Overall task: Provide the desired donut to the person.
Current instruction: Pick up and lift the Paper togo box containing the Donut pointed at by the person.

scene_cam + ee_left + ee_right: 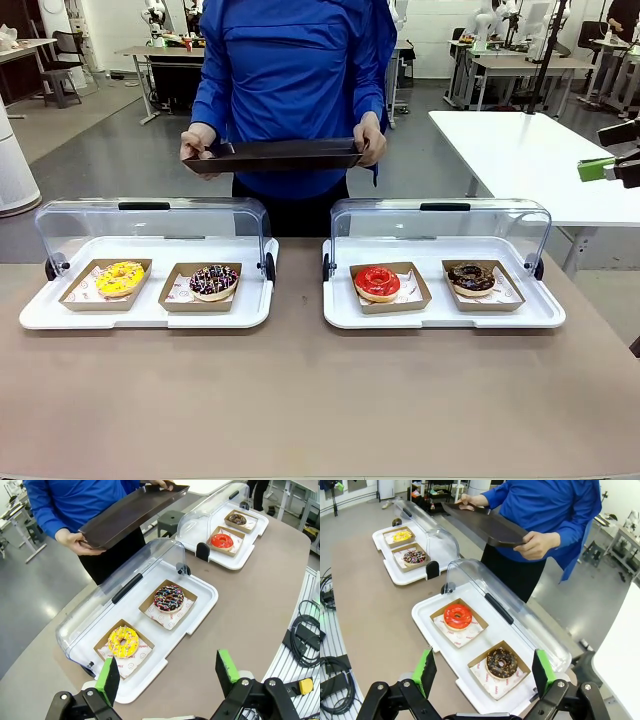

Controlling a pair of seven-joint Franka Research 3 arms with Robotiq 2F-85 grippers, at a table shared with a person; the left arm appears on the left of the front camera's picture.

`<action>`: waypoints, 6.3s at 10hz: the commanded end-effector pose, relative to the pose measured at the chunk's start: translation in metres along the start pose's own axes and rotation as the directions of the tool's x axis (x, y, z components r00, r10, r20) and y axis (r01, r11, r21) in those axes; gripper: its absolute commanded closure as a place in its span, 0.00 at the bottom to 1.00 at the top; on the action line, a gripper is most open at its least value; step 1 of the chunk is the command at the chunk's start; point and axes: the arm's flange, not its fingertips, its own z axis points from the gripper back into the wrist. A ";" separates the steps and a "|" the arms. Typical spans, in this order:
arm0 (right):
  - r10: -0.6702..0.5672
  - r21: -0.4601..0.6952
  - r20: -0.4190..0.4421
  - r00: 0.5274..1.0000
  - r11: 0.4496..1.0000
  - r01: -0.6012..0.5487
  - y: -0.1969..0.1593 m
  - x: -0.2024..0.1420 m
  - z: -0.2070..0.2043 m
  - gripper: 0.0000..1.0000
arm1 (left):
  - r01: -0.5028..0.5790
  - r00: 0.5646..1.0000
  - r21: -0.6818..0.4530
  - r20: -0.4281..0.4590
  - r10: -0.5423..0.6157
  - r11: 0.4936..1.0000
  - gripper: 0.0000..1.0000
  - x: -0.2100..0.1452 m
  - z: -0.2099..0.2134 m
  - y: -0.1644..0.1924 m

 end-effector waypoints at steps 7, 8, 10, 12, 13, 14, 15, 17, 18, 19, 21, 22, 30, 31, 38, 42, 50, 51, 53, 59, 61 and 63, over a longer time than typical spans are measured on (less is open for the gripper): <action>0.012 0.014 0.003 1.000 1.000 -0.012 -0.001 -0.002 -0.001 0.00 | -0.005 1.000 0.009 0.006 0.005 1.000 0.00 0.002 0.000 -0.001; 0.012 0.014 0.003 1.000 1.000 -0.012 -0.001 -0.002 -0.001 0.00 | -0.005 1.000 0.009 0.006 0.005 1.000 0.00 0.002 0.000 -0.001; 0.012 0.014 0.003 1.000 1.000 -0.012 -0.001 -0.002 -0.001 0.00 | -0.005 1.000 0.009 0.006 0.005 1.000 0.00 0.002 0.000 -0.001; 0.012 0.014 0.003 1.000 1.000 -0.012 -0.001 -0.002 -0.001 0.00 | -0.005 1.000 0.009 0.006 0.005 1.000 0.00 0.002 0.000 -0.001; 0.012 0.014 0.003 1.000 1.000 -0.012 -0.001 -0.002 -0.001 0.00 | -0.005 1.000 0.009 0.006 0.005 1.000 0.00 0.002 0.000 -0.001; 0.012 0.014 0.003 1.000 1.000 -0.012 -0.001 -0.002 -0.001 0.00 | -0.005 1.000 0.009 0.006 0.005 1.000 0.00 0.002 0.000 -0.001; 0.012 0.014 0.003 1.000 1.000 -0.012 -0.001 -0.002 -0.001 0.00 | -0.005 1.000 0.009 0.006 0.005 1.000 0.00 0.002 0.000 -0.001; 0.012 0.014 0.003 1.000 1.000 -0.012 -0.001 -0.002 -0.001 0.00 | -0.005 1.000 0.009 0.006 0.005 1.000 0.00 0.002 0.000 -0.001; 0.012 0.014 0.003 1.000 1.000 -0.012 -0.001 -0.002 -0.001 0.00 | -0.005 1.000 0.009 0.006 0.005 1.000 0.00 0.002 0.000 -0.001; 0.012 0.014 0.003 1.000 1.000 -0.012 -0.001 -0.002 -0.001 0.00 | -0.005 1.000 0.009 0.006 0.005 1.000 0.00 0.002 0.000 -0.001; 0.012 0.014 0.003 1.000 1.000 -0.012 -0.001 -0.002 -0.001 0.00 | -0.005 1.000 0.009 0.006 0.005 1.000 0.00 0.002 0.000 -0.001; 0.012 0.014 0.003 1.000 1.000 -0.012 -0.001 -0.002 -0.001 0.00 | -0.005 1.000 0.009 0.006 0.005 1.000 0.00 0.002 0.000 -0.001; 0.012 0.014 0.003 1.000 1.000 -0.012 -0.001 -0.002 -0.001 0.00 | 0.286 0.861 -0.236 -0.362 -0.357 0.929 0.00 0.069 -0.140 -0.030; 0.012 0.014 0.003 1.000 1.000 -0.012 -0.001 -0.002 -0.001 0.00 | 0.300 0.809 -0.336 -0.407 -0.425 0.893 0.00 0.062 -0.182 -0.028; 0.012 0.014 0.003 1.000 1.000 -0.012 -0.001 -0.002 -0.001 0.00 | 0.390 0.626 -0.536 -0.442 -0.642 0.749 0.00 0.003 -0.339 0.002; 0.012 0.014 0.003 1.000 1.000 -0.012 -0.001 -0.002 -0.001 0.00 | 0.379 0.646 -0.528 -0.436 -0.626 0.760 0.00 -0.012 -0.384 0.020; 0.012 0.014 0.003 1.000 1.000 -0.012 -0.001 -0.002 -0.001 0.00 | 0.353 0.610 -0.555 -0.473 -0.635 0.753 0.59 -0.024 -0.400 0.011; 0.012 0.014 0.003 1.000 1.000 -0.012 -0.001 -0.002 -0.001 0.00 | 0.351 0.607 -0.554 -0.478 -0.634 0.754 0.59 -0.024 -0.399 0.012; 0.012 0.014 0.003 1.000 1.000 -0.012 -0.001 -0.002 -0.001 0.00 | 0.346 0.608 -0.568 -0.471 -0.639 0.747 0.65 -0.024 -0.399 0.011; 0.012 0.014 0.003 1.000 1.000 -0.012 -0.001 -0.002 -0.001 0.00 | 0.356 0.580 -0.588 -0.470 -0.665 0.726 1.00 -0.025 -0.396 0.010; 0.012 0.014 0.003 1.000 1.000 -0.012 -0.001 -0.002 -0.001 0.00 | 0.385 0.569 -0.579 -0.465 -0.679 0.719 1.00 -0.021 -0.386 0.008; 0.012 0.014 0.003 1.000 1.000 -0.012 -0.001 -0.002 -0.001 0.00 | 0.425 0.582 -0.558 -0.435 -0.687 0.713 1.00 -0.013 -0.365 0.003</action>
